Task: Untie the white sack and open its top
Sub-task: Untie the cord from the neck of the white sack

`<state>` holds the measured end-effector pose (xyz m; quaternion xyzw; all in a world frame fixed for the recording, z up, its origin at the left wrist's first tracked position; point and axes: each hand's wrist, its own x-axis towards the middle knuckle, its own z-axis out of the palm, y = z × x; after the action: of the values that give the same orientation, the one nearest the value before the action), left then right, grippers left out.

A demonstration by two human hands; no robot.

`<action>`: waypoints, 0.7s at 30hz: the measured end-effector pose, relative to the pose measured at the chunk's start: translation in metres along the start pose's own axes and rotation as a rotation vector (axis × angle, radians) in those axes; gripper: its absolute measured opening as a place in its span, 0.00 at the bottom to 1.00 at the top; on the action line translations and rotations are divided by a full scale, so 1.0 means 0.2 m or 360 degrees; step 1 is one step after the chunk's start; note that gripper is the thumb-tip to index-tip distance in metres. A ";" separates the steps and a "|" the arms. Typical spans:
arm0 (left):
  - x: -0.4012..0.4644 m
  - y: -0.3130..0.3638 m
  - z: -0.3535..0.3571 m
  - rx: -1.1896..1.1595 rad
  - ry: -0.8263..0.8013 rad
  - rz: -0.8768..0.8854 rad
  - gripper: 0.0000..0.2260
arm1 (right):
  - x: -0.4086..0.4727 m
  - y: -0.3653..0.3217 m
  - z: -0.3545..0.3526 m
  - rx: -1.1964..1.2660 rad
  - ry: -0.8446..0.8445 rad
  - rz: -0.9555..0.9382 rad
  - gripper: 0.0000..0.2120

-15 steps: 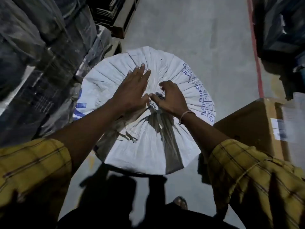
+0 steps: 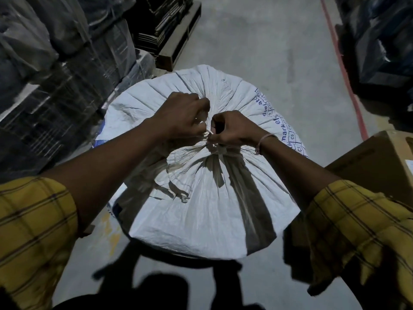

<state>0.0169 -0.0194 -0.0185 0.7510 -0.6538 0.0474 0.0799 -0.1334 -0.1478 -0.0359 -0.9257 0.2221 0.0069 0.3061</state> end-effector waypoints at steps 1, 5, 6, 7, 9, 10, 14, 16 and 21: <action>0.00 -0.01 0.01 -0.0038 0.0031 0.0015 0.17 | 0.00 0.01 0.01 -0.0028 -0.0022 -0.0019 0.08; -0.01 0.01 0.05 -0.0042 -0.0029 0.0062 0.09 | 0.00 0.07 0.03 0.0028 0.0004 -0.0059 0.08; -0.01 0.03 0.04 -0.0040 -0.0046 0.0038 0.08 | -0.01 0.08 0.03 0.0053 0.0016 -0.0072 0.09; -0.01 0.04 0.04 -0.0036 -0.0058 0.0000 0.08 | -0.01 0.08 0.03 0.0066 0.0036 -0.0084 0.10; -0.01 0.08 0.02 -0.0043 -0.0055 -0.0095 0.09 | -0.04 0.08 0.02 0.0061 0.0080 -0.0104 0.10; -0.01 0.09 0.01 -0.0078 -0.0041 -0.0146 0.10 | -0.05 0.07 0.02 0.0056 0.0104 -0.0115 0.10; -0.04 0.14 -0.06 -0.0344 -0.0061 -0.0328 0.17 | -0.12 0.05 0.01 0.0249 0.0146 -0.0047 0.05; -0.08 0.17 -0.10 -0.0409 -0.0119 -0.0311 0.28 | -0.15 0.04 0.02 0.0358 0.0180 -0.0006 0.04; -0.23 0.22 -0.09 -0.0150 -0.0160 -0.0130 0.38 | -0.22 0.03 0.05 0.0662 0.0197 0.0195 0.10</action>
<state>-0.0322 0.0239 -0.0061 0.7738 -0.6274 -0.0245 0.0842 -0.1738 -0.1275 -0.0412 -0.8260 0.2930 -0.0774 0.4753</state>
